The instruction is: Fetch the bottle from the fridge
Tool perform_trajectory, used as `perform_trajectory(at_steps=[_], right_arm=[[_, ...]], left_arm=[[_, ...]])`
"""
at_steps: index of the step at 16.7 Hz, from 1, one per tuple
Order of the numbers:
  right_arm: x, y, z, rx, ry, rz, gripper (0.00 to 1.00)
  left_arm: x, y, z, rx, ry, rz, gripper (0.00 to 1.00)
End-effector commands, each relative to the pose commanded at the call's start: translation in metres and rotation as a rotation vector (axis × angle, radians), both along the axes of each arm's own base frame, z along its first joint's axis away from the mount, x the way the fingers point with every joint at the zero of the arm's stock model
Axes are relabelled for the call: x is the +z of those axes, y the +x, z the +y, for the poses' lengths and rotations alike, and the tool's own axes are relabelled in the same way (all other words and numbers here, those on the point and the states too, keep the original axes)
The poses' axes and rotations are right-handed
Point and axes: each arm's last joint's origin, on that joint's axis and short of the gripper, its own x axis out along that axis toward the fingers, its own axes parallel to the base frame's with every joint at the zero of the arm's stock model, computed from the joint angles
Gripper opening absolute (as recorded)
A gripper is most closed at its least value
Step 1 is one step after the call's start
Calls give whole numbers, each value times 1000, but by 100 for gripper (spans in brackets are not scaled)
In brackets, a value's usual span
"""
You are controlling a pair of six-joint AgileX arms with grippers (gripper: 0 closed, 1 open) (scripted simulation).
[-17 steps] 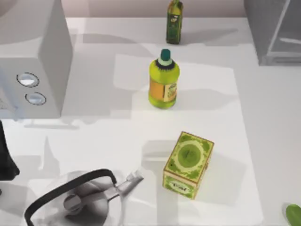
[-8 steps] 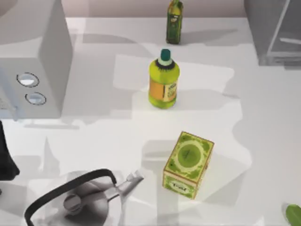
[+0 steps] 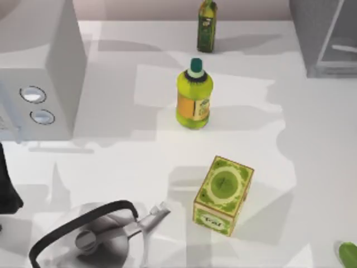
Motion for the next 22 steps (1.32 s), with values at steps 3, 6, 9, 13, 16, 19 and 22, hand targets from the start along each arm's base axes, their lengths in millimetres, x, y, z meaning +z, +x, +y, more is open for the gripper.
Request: perform_trajectory(at_steps=[3, 6, 9, 13, 16, 19, 22], right_arm=[[2, 26, 0, 0, -1, -8, 100], [1, 36, 1, 0, 0, -1, 100], [1, 36, 1, 0, 0, -1, 100], [1, 36, 1, 0, 0, -1, 70], [1, 36, 1, 0, 0, -1, 47], [1, 36, 1, 0, 0, -1, 25], [1, 36, 1, 0, 0, -1, 2]], left_arm=[[0, 0, 0, 0, 0, 0, 100], [0, 0, 0, 0, 0, 0, 100], [0, 0, 0, 0, 0, 0, 100], [0, 0, 0, 0, 0, 0, 100], [0, 0, 0, 0, 0, 0, 100], [0, 0, 0, 0, 0, 0, 100], [0, 0, 0, 0, 0, 0, 100]])
